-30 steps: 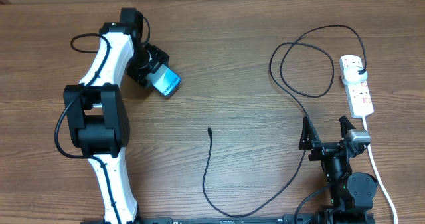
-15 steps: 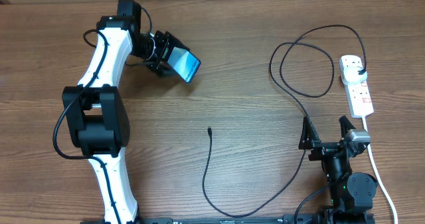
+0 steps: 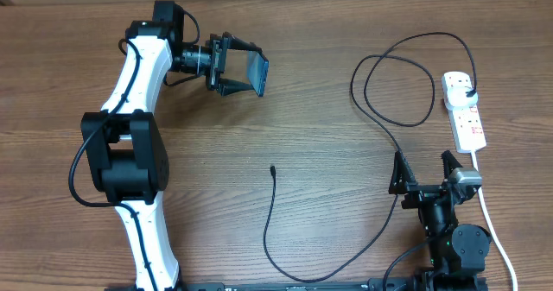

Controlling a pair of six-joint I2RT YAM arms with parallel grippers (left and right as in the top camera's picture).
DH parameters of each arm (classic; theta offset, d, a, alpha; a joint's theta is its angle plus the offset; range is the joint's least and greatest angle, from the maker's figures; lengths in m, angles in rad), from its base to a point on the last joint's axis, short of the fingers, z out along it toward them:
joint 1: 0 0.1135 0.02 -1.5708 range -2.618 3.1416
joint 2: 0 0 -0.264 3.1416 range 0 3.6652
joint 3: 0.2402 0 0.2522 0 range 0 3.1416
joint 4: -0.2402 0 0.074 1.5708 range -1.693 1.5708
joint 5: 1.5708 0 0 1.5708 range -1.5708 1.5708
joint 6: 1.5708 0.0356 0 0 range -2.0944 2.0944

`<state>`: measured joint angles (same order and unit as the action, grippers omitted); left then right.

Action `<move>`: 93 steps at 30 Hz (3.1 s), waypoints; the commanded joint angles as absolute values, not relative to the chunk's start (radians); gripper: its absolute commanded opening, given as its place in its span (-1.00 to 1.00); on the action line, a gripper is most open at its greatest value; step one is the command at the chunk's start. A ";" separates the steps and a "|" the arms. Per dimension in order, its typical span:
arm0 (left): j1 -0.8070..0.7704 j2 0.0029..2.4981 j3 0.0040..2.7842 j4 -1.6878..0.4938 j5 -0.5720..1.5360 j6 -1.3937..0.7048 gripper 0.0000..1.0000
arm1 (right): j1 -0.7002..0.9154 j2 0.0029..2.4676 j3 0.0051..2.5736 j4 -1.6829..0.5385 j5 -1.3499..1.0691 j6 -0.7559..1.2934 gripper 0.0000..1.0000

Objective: Plug charger to phone and switch on socket

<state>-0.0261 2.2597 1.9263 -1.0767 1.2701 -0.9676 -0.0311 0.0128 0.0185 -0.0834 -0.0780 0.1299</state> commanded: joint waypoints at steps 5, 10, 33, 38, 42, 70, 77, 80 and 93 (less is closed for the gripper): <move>-0.033 2.263 1.960 -1.078 1.520 -0.985 -0.92 | -0.025 0.003 0.008 -0.080 -0.071 0.126 1.00; -0.033 2.262 1.960 -1.078 1.521 -0.984 -0.92 | -0.025 0.003 0.008 -0.080 -0.071 0.126 1.00; -0.033 2.263 1.960 -1.077 1.490 -0.983 -0.92 | -0.025 0.003 0.008 -0.080 -0.072 0.126 1.00; -0.033 2.263 1.960 -1.077 1.489 -0.980 -0.92 | -0.025 0.003 0.008 -0.080 -0.071 0.126 1.00; -0.033 2.263 1.960 -1.077 1.489 -0.980 -0.92 | -0.025 0.003 0.008 -0.080 -0.071 0.126 1.00; -0.033 2.263 1.960 -1.077 1.493 -0.962 -0.92 | -0.025 0.003 0.008 -0.080 -0.071 0.126 1.00; -0.033 2.263 1.960 -1.077 1.486 -0.961 -0.92 | -0.025 0.003 0.008 -0.080 -0.071 0.126 1.00; -0.033 2.263 1.960 -1.077 1.482 -0.961 -0.92 | -0.025 0.003 0.008 -0.080 -0.071 0.126 1.00; -0.034 2.263 1.960 -1.077 1.481 -0.961 -0.92 | -0.025 0.003 0.008 -0.080 -0.072 0.126 1.00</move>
<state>-0.0261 2.2597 1.9263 -1.0767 1.4429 -0.9695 -0.0307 0.0128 0.0185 -0.0834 -0.0780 0.1303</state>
